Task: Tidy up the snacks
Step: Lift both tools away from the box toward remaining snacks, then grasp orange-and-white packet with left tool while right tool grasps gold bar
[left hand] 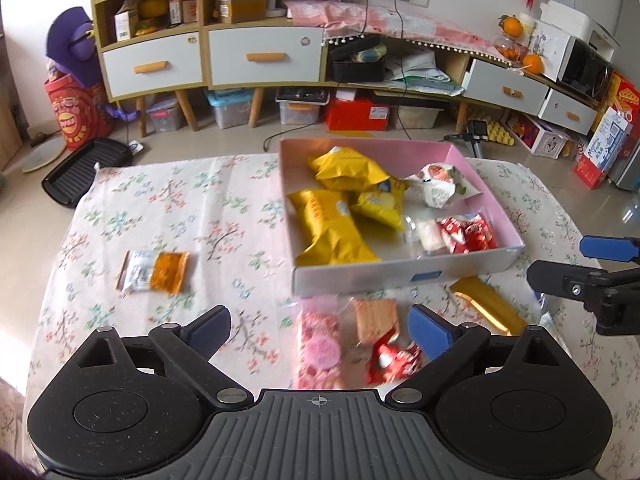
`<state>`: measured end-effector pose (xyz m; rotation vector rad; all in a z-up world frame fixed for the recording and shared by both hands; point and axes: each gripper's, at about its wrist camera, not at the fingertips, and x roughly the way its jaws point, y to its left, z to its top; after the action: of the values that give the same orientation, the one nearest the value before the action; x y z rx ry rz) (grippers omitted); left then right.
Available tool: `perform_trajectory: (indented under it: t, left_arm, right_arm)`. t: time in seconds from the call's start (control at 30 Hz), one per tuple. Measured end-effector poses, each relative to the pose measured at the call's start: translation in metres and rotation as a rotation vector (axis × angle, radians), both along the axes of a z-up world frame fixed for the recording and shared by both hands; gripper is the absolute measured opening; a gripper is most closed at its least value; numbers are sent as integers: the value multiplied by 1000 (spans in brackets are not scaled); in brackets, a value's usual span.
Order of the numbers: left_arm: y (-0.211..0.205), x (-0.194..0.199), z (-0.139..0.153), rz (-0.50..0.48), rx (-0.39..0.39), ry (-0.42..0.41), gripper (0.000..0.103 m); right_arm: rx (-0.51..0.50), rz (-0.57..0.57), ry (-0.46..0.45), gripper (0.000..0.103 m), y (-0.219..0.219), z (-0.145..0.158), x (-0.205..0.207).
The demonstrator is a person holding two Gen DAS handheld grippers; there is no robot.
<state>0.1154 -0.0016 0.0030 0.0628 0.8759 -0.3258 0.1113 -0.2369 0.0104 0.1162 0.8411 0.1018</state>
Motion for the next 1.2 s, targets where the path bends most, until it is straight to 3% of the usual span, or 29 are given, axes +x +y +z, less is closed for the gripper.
perform_trajectory:
  t: [0.3, 0.5, 0.77, 1.2]
  left_arm:
    - [38, -3, -28, 76, 30, -34, 98]
    - [72, 7, -56, 109, 118, -139, 98]
    - [108, 44, -77, 179, 71, -174, 98]
    - [105, 78, -102, 129, 45, -192, 98]
  right_arm:
    - [-55, 38, -1, 103, 10, -15, -11]
    - [-133, 64, -2, 103, 14, -27, -9]
    - [-138, 118, 3, 103, 14, -44, -6]
    - [-146, 130, 80, 101, 1, -74, 7]
